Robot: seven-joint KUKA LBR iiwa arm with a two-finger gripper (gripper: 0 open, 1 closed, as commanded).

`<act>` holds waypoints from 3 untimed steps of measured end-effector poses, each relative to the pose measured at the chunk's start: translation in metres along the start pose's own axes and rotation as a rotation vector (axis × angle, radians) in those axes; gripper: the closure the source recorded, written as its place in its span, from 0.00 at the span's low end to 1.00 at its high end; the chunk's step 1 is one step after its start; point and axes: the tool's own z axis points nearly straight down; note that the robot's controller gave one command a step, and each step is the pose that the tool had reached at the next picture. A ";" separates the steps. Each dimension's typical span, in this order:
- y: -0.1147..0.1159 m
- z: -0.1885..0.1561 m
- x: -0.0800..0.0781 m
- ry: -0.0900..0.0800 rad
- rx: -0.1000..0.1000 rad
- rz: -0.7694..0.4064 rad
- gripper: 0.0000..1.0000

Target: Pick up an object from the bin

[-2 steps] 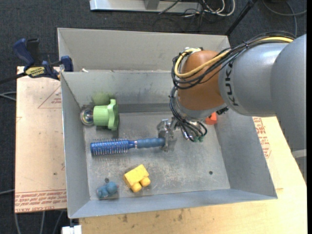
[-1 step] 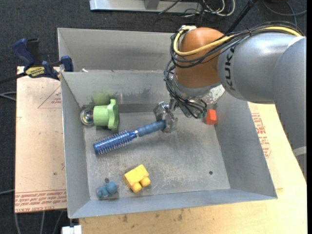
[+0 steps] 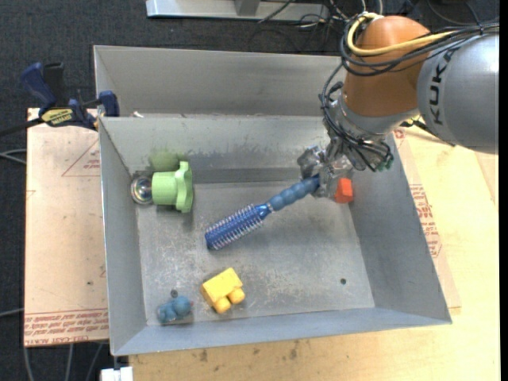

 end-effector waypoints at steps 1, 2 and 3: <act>0.010 -0.053 0.051 0.004 -0.004 0.005 1.00; 0.011 -0.049 0.049 0.004 -0.006 0.003 0.00; 0.075 0.072 0.041 0.012 -0.009 0.284 0.00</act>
Offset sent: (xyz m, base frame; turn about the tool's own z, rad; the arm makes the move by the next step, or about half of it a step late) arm -0.0510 -0.0102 0.0488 0.0005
